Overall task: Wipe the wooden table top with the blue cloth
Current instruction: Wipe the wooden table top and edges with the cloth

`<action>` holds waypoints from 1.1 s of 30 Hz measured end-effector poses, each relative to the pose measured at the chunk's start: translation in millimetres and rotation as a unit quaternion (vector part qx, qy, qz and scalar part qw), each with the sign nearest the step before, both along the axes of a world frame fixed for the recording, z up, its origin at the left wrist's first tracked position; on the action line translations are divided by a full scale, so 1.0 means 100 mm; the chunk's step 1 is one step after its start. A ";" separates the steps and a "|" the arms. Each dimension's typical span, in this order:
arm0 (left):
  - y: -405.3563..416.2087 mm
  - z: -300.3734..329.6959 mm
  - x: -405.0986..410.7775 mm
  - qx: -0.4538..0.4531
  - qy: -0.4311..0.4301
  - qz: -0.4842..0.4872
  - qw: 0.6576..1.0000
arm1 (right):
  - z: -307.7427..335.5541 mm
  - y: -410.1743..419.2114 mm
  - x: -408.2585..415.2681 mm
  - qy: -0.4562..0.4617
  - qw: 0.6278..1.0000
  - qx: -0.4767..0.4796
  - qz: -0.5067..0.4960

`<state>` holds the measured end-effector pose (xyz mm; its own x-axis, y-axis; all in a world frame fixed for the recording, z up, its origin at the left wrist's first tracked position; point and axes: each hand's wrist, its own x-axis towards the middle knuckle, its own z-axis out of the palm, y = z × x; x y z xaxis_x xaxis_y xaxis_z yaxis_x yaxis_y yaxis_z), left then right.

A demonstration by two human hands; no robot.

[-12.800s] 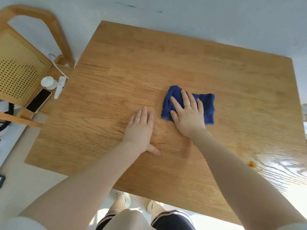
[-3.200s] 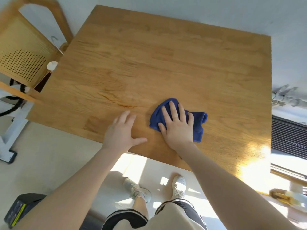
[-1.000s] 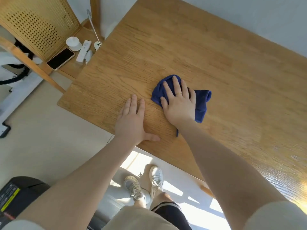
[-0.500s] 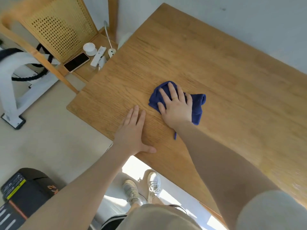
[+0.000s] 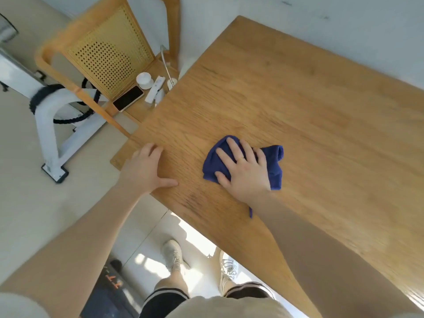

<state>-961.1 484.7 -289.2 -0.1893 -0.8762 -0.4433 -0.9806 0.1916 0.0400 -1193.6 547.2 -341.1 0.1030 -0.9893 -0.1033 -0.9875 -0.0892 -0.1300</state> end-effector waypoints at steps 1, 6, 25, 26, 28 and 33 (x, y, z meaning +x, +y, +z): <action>-0.01 -0.01 0.02 0.000 0.001 0.001 1.000 | 0.02 -0.12 0.02 0.007 1.000 0.005 -0.019; -0.07 -0.02 0.12 -0.027 0.021 -0.056 0.998 | -0.04 -0.02 0.34 0.032 0.997 -0.023 -0.069; -0.52 -0.27 0.68 -0.108 0.091 -0.351 0.926 | 0.00 0.03 1.39 0.036 0.995 -0.023 -0.089; -0.52 -0.28 0.69 -0.111 0.090 -0.354 0.924 | -0.01 -0.02 1.34 0.037 0.996 -0.018 -0.076; -0.53 -0.32 0.68 -0.104 0.085 -0.352 0.926 | 0.00 -0.25 1.24 0.045 0.994 -0.006 -0.104; -0.57 -0.20 0.63 -0.053 0.142 -0.333 0.931 | 0.03 -0.80 1.38 0.033 0.958 0.056 -0.281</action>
<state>-897.8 427.8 -309.3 -0.8023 -0.5589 -0.2095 -0.5959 0.7705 0.2263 -1055.3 467.1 -338.5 -0.4520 -0.8695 -0.1991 -0.8822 0.4688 -0.0445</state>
